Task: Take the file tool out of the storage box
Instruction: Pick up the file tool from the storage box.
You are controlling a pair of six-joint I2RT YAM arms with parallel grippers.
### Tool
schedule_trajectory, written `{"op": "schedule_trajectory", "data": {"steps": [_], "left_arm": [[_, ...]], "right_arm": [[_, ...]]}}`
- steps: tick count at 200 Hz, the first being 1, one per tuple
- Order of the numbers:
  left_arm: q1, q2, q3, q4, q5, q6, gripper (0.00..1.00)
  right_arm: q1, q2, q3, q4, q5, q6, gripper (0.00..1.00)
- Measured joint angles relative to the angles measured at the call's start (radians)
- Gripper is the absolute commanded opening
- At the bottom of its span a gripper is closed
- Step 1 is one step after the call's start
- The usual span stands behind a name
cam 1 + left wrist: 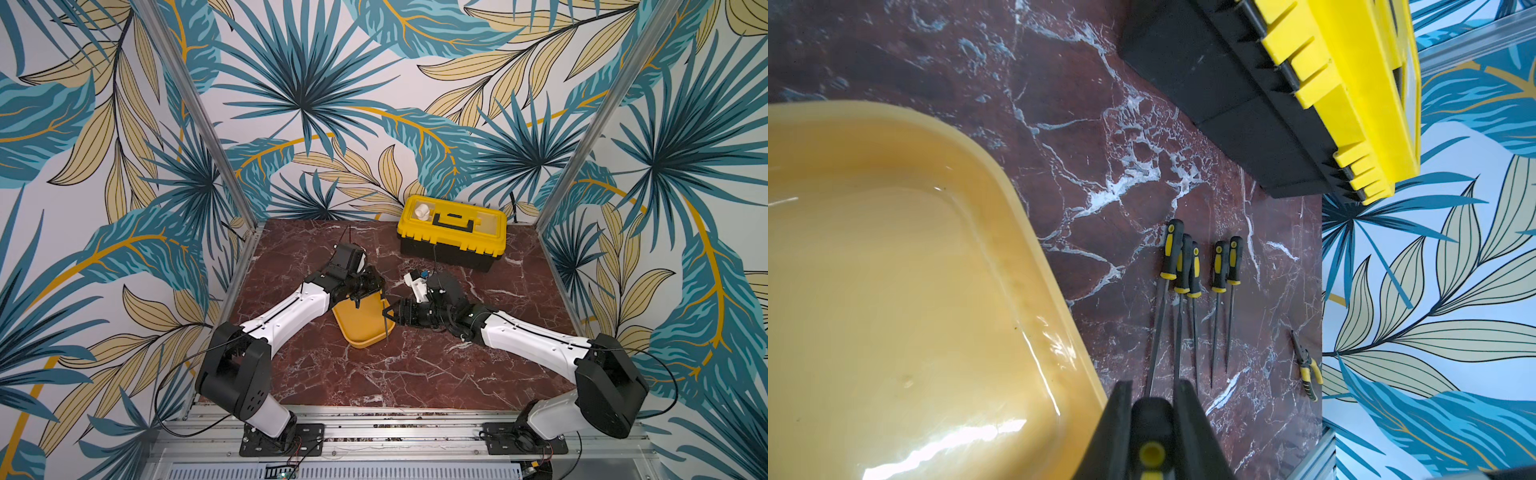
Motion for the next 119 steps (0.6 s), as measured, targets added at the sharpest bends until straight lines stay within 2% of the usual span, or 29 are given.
{"op": "schedule_trajectory", "data": {"steps": [76, 119], "left_arm": [[0.0, 0.0, 0.0, 0.0, -0.001, -0.018, 0.17], [0.0, 0.0, 0.001, -0.014, -0.003, -0.018, 0.17]], "right_arm": [[0.015, 0.025, -0.007, 0.005, -0.004, 0.014, 0.28], [0.021, 0.025, -0.007, 0.005, -0.008, 0.015, 0.2]]}}
